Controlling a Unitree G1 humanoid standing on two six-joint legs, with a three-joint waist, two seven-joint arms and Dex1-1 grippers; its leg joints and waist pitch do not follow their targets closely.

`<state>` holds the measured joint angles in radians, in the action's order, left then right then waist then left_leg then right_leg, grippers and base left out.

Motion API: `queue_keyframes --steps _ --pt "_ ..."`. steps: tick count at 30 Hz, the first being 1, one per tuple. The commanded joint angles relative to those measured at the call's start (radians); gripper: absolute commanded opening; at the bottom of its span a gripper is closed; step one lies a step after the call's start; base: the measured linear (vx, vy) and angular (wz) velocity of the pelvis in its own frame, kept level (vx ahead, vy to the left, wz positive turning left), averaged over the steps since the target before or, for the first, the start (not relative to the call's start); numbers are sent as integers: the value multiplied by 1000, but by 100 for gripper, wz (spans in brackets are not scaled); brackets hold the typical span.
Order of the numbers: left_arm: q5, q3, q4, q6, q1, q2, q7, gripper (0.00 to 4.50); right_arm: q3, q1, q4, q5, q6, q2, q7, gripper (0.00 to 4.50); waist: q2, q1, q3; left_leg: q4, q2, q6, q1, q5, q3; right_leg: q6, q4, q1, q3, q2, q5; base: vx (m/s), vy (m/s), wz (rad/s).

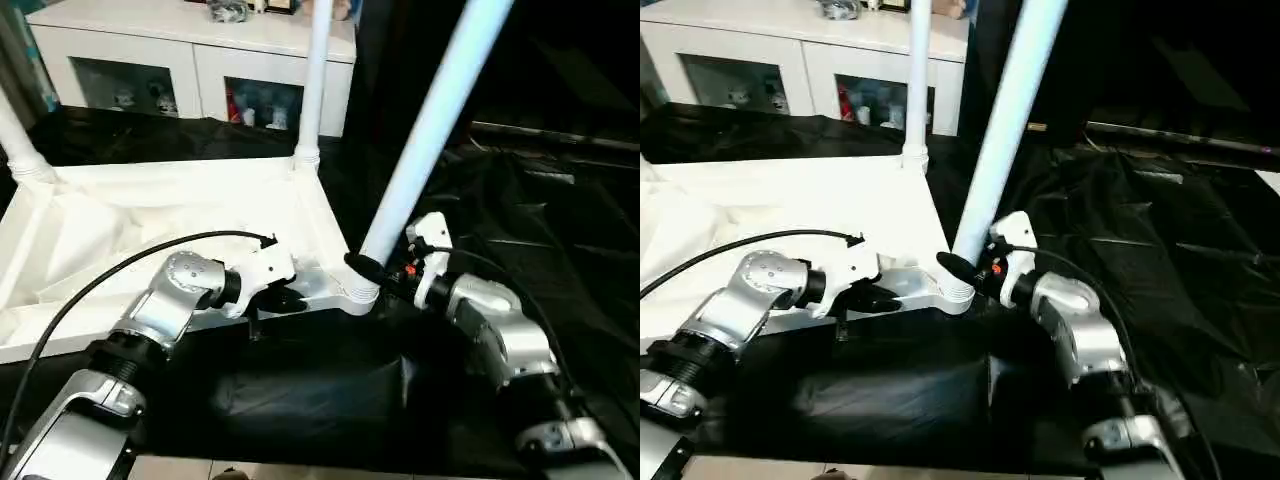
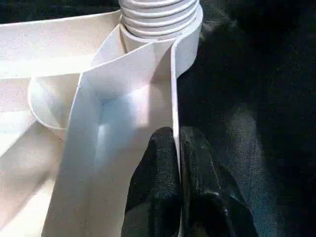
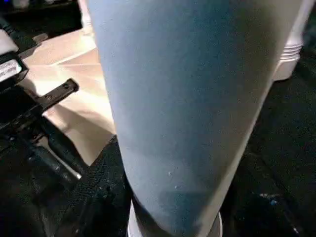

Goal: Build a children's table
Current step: Insert table leg to table base

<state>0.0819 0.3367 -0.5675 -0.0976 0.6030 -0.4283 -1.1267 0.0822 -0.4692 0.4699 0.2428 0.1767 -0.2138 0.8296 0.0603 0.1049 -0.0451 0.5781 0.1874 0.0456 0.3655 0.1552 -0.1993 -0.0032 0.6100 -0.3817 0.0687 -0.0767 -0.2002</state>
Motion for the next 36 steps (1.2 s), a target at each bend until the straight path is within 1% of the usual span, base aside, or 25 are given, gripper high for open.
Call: queue_keyframes --steps 1,3,4,5,6,9,12,13,14,15,16,17,19,20,22,23,24,29,30,31,33,34,35,36 --pt "4 13 26 20 -7 -8 -23 0 60 38 65 -21 67 -9 56 189 -10 -5 44 -82 58 62 -34 471 43 -130 -105 1 -54 -93 -477 0 0 0" --pt "-11 16 49 31 -16 -15 -55 0 69 35 70 -20 72 -23 95 189 -7 -2 50 -84 59 57 -29 423 39 -146 -94 7 -56 -89 -389 0 0 0" --pt "-17 18 59 35 -20 -18 -69 0 72 36 70 -21 73 -28 109 189 -7 -1 52 -85 59 55 -27 409 38 -152 -90 10 -55 -89 -360 52 -11 0" --pt "-24 21 74 37 -25 -24 -87 0 80 36 71 -24 71 -36 132 189 -6 -1 53 -84 59 51 -26 386 35 -162 -85 12 -55 -85 -313 0 0 0" --pt "-29 24 86 36 -29 -29 -99 0 85 37 71 -27 70 -42 149 189 -6 0 54 -84 59 49 -26 380 34 -168 -83 12 -55 -84 -293 0 0 0" --pt "-34 33 119 33 -37 -43 -127 0 108 38 76 -38 54 -62 199 189 -4 3 57 -81 57 36 -24 331 29 -191 -75 20 -54 -82 -215 0 0 0" --pt "-34 40 139 36 -42 -54 -147 0 121 38 73 -41 44 -71 225 189 -6 5 57 -81 57 34 -24 316 28 -199 -73 22 -54 -81 -191 0 0 0" --pt "-35 43 150 36 -44 -59 -158 0 123 39 71 -42 44 -73 234 189 -7 5 56 -82 57 36 -24 318 29 -199 -73 24 -54 -81 -196 0 0 0" --pt "-41 46 172 31 -50 -67 -178 0 126 41 66 -39 47 -75 251 189 -6 5 56 -82 58 38 -24 325 30 -198 -73 25 -53 -81 -204 0 0 0" --pt "-43 46 179 30 -52 -70 -183 0 126 41 65 -38 48 -76 256 189 -8 4 54 -83 58 39 -25 332 29 -196 -75 22 -54 -80 -216 0 0 0" --pt "-43 46 179 30 -52 -70 -183 0 126 41 65 -38 48 -76 256 189 -8 4 54 -84 58 41 -25 338 30 -196 -75 22 -54 -80 -223 0 0 0" --pt "-45 46 185 28 -53 -72 -188 0 127 42 64 -38 48 -76 261 189 -10 4 53 -84 58 46 -28 353 30 -193 -78 21 -54 -80 -246 0 0 0" --pt "-68 53 240 13 -66 -93 -235 0 138 48 60 -34 46 -85 311 189 -10 4 53 -86 61 52 -28 374 33 -191 -79 21 -54 -83 -273 0 0 0" --pt "-76 56 258 8 -70 -102 -252 0 144 50 59 -32 42 -89 331 189 -10 4 52 -86 61 50 -28 379 32 -188 -80 20 -54 -81 -278 0 0 0" --pt "-80 58 266 7 -71 -108 -263 0 148 51 59 -34 42 -91 339 189 -12 4 52 -87 61 52 -32 388 32 -190 -81 17 -54 -79 -279 0 0 0" --pt "-82 60 270 6 -72 -110 -267 0 149 52 59 -35 41 -93 343 189 -12 4 51 -87 61 55 -32 391 32 -192 -81 16 -55 -80 -279 0 0 0" --pt "-85 62 278 3 -75 -117 -277 0 156 58 56 -39 42 -101 355 189 -13 5 52 -88 61 58 -32 393 33 -193 -80 17 -54 -80 -279 0 0 0" --pt "-79 58 272 9 -75 -113 -262 0 160 64 59 -49 32 -103 356 189 -11 5 52 -87 60 62 -31 395 33 -192 -81 17 -55 -81 -280 0 0 0" --pt "-60 48 244 15 -67 -96 -212 0 152 67 72 -64 14 -96 324 189 -12 5 51 -88 60 62 -31 395 33 -192 -81 17 -55 -81 -282 0 0 0" --pt "-60 48 244 15 -67 -96 -212 0 152 67 72 -64 14 -96 324 189 -13 6 51 -87 60 66 -33 402 33 -190 -83 15 -55 -82 -291 0 0 0" --pt "-36 38 208 20 -53 -78 -150 0 136 60 108 -81 -12 -83 266 189 -10 5 48 -87 59 70 -37 441 34 -180 -89 9 -55 -83 -345 0 0 0" --pt "-28 29 186 13 -44 -66 -115 0 125 49 138 -93 -22 -73 216 189 -10 4 44 -87 59 72 -40 462 35 -174 -95 6 -56 -84 -383 0 0 0" --pt "-25 27 179 12 -41 -63 -105 0 121 46 147 -96 -25 -70 202 189 -10 0 37 -85 56 80 -46 518 39 -155 -106 -3 -53 -86 -484 -54 -2 0" --pt "-21 4 129 -25 -18 -35 -35 0 86 18 220 -118 -35 -44 63 189 -8 -4 33 -83 53 88 -53 560 44 -124 -117 -7 -48 -91 -593 -54 -2 0"
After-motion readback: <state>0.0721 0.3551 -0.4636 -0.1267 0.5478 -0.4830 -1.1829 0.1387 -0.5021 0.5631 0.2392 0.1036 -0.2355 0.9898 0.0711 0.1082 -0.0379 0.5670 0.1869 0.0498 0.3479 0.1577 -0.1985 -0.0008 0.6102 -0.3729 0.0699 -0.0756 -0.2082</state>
